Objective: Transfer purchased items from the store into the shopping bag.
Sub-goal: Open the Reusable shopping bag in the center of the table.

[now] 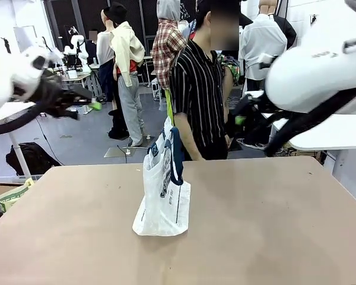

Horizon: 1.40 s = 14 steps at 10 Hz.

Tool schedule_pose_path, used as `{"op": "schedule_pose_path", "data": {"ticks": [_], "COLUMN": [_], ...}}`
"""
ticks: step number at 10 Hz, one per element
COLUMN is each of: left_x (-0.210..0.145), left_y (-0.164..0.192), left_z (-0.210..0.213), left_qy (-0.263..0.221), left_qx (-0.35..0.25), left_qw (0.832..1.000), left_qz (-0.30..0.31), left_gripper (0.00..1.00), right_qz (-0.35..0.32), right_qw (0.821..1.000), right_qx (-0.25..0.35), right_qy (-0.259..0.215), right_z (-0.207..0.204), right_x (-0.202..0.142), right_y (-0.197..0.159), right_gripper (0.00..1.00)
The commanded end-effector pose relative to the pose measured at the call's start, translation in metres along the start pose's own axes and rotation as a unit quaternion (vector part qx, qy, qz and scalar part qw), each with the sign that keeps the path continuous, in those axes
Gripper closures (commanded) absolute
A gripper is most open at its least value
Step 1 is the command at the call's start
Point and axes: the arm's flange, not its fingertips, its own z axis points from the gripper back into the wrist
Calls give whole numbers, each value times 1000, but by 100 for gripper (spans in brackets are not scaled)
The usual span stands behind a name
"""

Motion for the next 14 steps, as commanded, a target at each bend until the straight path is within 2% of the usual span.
{"op": "schedule_pose_path", "data": {"ticks": [1,2,3,4,5,6,8,10,12,14], "left_x": [29,32,11,11,20,28,36,46,37,25], "left_y": [6,7,-13,-13,-10,-19,-38,-44,-53,-54], "left_z": [-47,-55,-29,-29,-61,-85,-120,-144,-165,-172], "left_qy": [35,37,16,16,32,43,83,107,145,167], "left_qx": [-44,5,-25,-25,-17,-28,-61,-67,-72,-69], "left_qw": [998,999,1000,1000,999,999,994,992,986,983], "left_qz": [-1,9,-1,-1,3,-8,-22,-25,-28,-32], "left_gripper": [0,0,0,0,0,0,0,0,0,0], "right_qz": [-33,-28,-9,-9,-17,8,9,2,-6,-14], "right_qw": [998,999,1000,1000,999,998,992,986,975,972], "right_qx": [41,24,19,19,25,41,80,118,157,159], "right_qy": [33,26,18,18,25,50,95,121,156,173], "right_z": [-13,-15,-7,-7,-14,-28,-46,-61,-73,-100], "right_x": [11,12,2,2,6,15,13,14,9,11], "right_y": [11,6,19,19,22,44,77,86,99,106], "right_gripper": [0,0,0,0,0,0,0,0,0,0]}}
